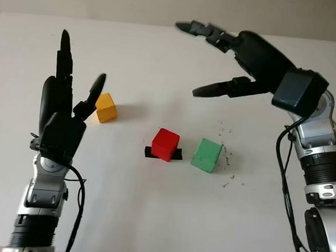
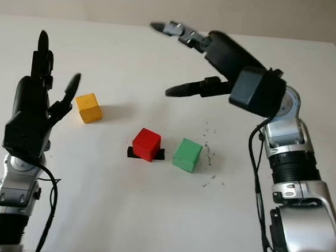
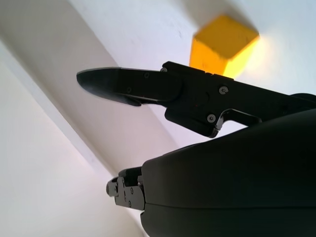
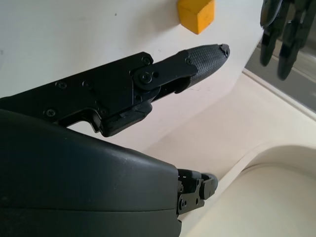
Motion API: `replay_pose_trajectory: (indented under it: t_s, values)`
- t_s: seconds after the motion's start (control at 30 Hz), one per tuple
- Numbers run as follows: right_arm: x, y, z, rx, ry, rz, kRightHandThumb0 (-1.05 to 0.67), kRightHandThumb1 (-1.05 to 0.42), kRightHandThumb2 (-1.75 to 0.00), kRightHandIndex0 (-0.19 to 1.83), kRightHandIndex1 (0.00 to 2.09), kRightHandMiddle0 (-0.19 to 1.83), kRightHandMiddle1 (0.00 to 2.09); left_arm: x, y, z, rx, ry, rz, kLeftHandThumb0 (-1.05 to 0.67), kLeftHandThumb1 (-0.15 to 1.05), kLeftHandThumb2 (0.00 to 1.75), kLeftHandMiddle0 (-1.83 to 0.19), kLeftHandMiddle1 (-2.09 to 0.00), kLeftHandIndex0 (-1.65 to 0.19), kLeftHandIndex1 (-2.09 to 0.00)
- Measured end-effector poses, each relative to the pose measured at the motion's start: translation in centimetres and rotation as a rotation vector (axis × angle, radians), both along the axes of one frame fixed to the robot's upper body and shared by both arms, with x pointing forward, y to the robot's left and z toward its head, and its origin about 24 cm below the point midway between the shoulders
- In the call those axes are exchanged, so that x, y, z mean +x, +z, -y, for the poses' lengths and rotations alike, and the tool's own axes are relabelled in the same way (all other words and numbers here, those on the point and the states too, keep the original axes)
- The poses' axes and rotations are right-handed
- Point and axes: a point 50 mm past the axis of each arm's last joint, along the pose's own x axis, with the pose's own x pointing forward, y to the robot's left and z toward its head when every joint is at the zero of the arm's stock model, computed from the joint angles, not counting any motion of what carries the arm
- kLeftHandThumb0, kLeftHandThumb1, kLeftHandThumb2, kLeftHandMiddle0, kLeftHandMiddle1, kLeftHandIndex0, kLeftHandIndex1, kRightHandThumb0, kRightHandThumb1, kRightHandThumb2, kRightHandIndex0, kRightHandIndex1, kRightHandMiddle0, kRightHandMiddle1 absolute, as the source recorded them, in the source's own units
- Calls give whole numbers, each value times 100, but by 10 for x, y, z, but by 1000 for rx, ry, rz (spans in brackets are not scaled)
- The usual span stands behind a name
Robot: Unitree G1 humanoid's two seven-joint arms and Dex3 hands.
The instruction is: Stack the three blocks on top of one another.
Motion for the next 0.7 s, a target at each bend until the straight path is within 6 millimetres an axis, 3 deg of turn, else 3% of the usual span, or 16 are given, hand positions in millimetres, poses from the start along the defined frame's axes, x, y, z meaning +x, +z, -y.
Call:
replay_pose_trajectory:
  t_s: [0.17, 0.33, 0.53, 0.7]
  values:
    - [-3, -19, 8, 99, -25, -60, -78, -105, -17, -14, 2, -10, 6, -3, 15, -3, 141, 21, -51, -76, 104, 7, 0, -6, -10, -13]
    - [-7, -33, 25, 234, -80, -117, -77, -105, -25, -15, 4, -10, 6, 2, 24, -9, 347, 53, -209, -79, 99, 4, -1, -6, -18, -14]
    - [-14, -59, 41, 377, -166, -231, -76, -105, -25, -14, 5, -9, 6, 16, 46, -10, 517, 66, -333, -83, 96, 5, -11, -8, -29, -15]
    - [-24, -74, 41, 444, -232, -269, -74, -105, -39, -14, 5, -10, 5, 34, 54, -11, 604, 91, -396, -90, 99, 6, -16, -8, -36, -14]
